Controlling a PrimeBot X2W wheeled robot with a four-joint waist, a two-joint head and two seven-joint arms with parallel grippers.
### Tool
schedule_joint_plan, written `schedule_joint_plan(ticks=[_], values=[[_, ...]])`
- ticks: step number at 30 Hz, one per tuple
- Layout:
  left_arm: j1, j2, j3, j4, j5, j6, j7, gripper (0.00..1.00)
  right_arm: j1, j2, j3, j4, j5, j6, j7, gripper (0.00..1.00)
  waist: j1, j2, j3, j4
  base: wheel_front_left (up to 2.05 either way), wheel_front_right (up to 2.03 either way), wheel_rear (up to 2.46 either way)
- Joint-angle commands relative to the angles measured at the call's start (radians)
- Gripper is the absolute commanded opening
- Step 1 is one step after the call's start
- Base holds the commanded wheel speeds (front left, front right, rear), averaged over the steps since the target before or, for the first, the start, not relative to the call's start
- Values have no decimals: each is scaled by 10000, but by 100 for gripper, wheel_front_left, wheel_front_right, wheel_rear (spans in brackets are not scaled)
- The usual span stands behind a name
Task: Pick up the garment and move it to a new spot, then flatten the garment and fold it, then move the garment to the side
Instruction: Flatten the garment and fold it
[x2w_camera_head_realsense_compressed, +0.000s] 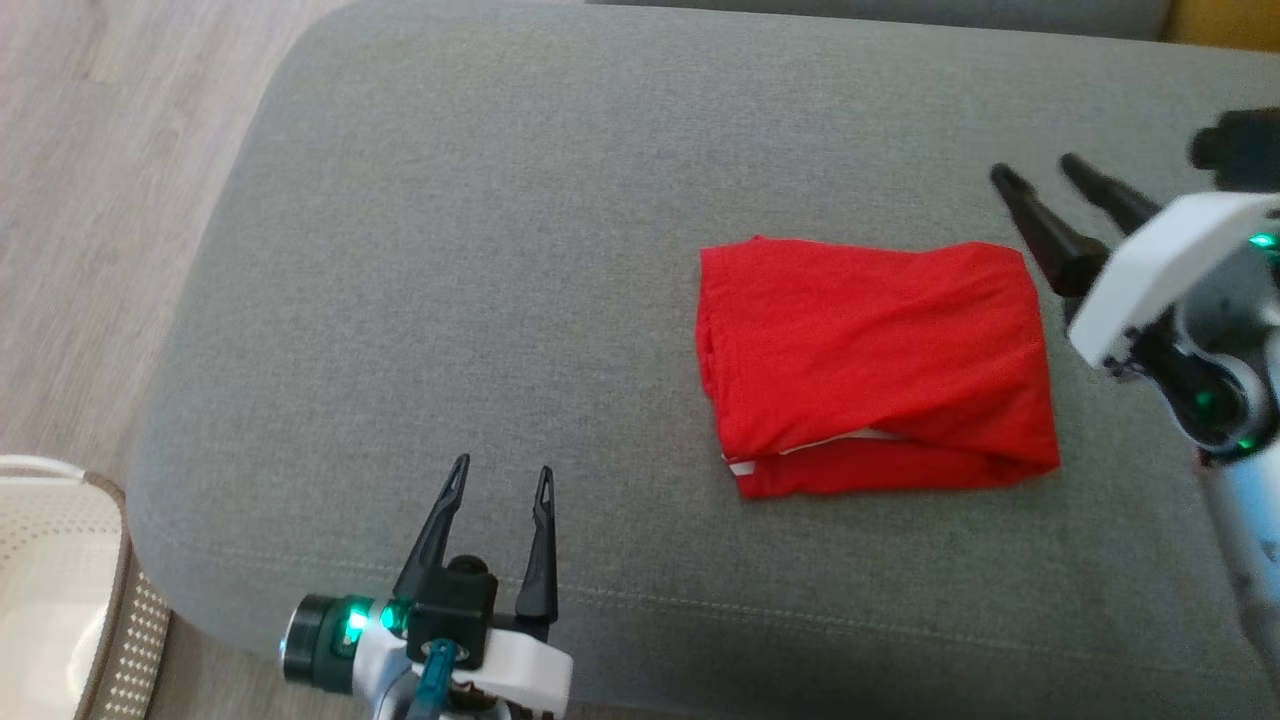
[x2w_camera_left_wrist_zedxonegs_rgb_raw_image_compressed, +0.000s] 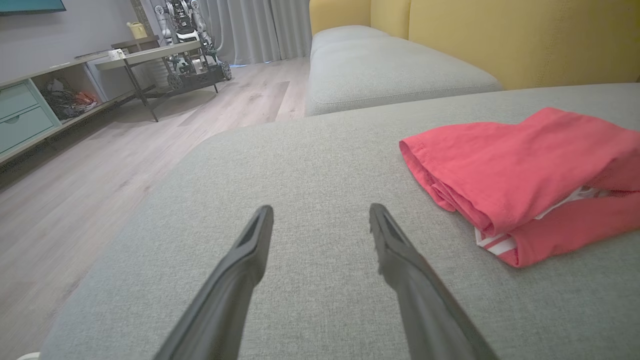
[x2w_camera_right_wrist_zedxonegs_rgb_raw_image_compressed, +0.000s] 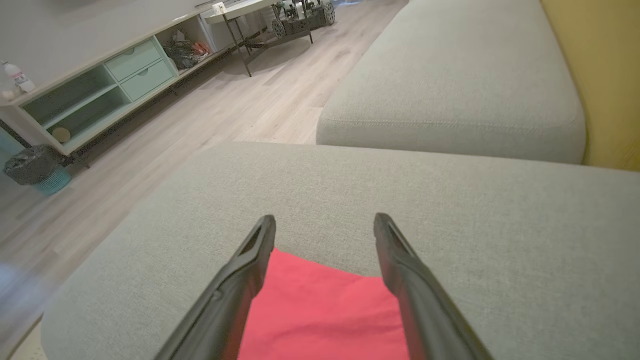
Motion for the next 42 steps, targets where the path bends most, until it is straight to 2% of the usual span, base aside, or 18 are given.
schedule_joint_plan(ticks=[1, 5, 6, 11, 17, 19, 22, 25, 26, 30, 35, 42], values=[[-187, 69, 410, -386, 114, 41, -122, 100, 168, -231, 271, -590, -91, -2, -234, 100, 0, -1, 11, -47, 0, 0, 0], [-215, 71, 360, -426, 127, -43, -122, 100, 910, -915, 622, -768, -46, -2, -830, 100, 0, -1, 26, -6, 0, 0, 0], [-218, 72, 382, -501, 108, -57, -122, 100, 1280, -1038, 548, -733, 5, -2, -1334, 100, 0, -1, 18, 2, 0, 0, 0], [28, -13, 737, -896, -283, -12, -122, 100, 2045, -1120, 638, -784, -397, -2, -3168, 100, 0, -1, -11, -264, 0, 0, 0], [318, -43, 1170, -1309, -427, 59, -122, 100, 2987, -496, 319, -402, -1779, -2, -5907, 100, 0, -1, -134, -703, 0, 0, 0], [385, -63, 1273, -1477, -412, 66, -122, 100, 3304, -126, 110, -355, -2294, -2, -6411, 100, 0, -1, -163, -864, 0, 0, 0], [501, -126, 1437, -1772, -406, 56, -122, 100, 3778, 529, -433, -675, -3147, -2, -6624, 100, 0, -1, -209, -1079, 0, 0, 0], [607, -205, 1620, -2116, -435, -57, -122, 100, 4392, 1354, -1154, -1806, -3999, -2, -6635, 100, 0, -1, -226, -1249, 0, 0, 0], [607, -205, 1620, -2116, -435, -57, -122, 100, 4392, 1354, -1154, -1806, -3999, -2, -6635, 100, 0, -1, -226, -1249, 0, 0, 0], [819, -206, 1763, -2307, -299, -404, -122, 100, 5416, 2183, -1482, -2723, -4643, -2, -6638, 100, 0, -1, -445, -1368, 0, 0, 0], [1385, -226, 1996, -2287, -111, -725, -122, 100, 6451, 2591, -1209, -2573, -4949, -2, -6640, 100, 0, -1, -1005, -1569, 0, 0, 0], [2041, -230, 2277, -2144, 188, -995, -122, 100, 6745, 2734, -1079, -2401, -5165, -2, -6640, 100, 0, -1, -1459, -1792, 0, 0, 0]])
